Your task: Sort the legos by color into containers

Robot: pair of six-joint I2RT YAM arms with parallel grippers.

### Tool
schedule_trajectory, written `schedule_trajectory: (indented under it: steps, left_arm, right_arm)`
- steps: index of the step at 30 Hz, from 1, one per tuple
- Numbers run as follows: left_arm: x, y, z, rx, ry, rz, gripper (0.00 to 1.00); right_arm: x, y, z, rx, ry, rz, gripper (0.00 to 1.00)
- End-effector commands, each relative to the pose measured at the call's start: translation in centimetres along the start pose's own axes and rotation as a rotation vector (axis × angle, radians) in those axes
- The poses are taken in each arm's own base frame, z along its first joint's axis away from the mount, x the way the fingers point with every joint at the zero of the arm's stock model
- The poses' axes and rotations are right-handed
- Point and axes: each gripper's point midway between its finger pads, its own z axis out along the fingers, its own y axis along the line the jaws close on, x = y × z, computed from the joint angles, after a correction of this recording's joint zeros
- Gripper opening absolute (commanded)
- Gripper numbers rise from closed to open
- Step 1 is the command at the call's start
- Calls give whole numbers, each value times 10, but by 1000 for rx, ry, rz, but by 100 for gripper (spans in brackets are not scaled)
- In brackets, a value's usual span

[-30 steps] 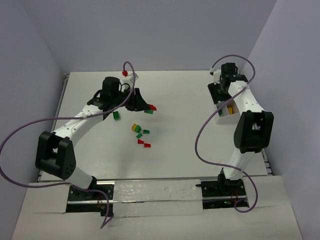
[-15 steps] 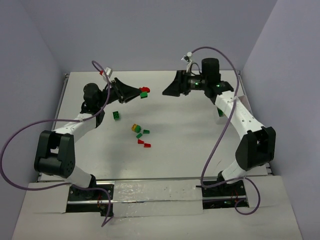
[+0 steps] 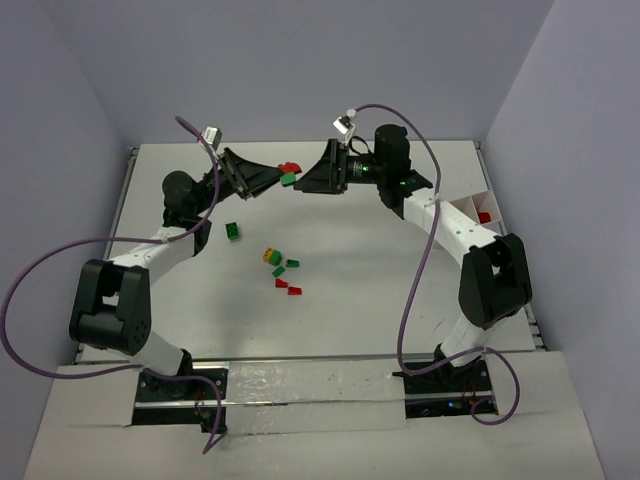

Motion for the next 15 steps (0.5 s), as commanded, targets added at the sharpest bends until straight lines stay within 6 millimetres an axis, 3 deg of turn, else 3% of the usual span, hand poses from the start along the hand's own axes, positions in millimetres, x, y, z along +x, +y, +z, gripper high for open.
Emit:
schedule_trajectory:
  steps: [1,4,9,15]
  left_arm:
    - [-5,-16,7,53,-12,48,0]
    - [-5,-13,6,40,-17,37,0]
    - [-5,-10,5,35,-31,15,0]
    - [-5,-7,5,28,-34,8,0]
  right_arm:
    - [-13,35,7,-88,-28,-104,93]
    - [-17,39,10,-79,-64,-118,87]
    - [-15,26,16,-7,-71,-89,75]
    - [-19,27,19,-19,-89,-79,71]
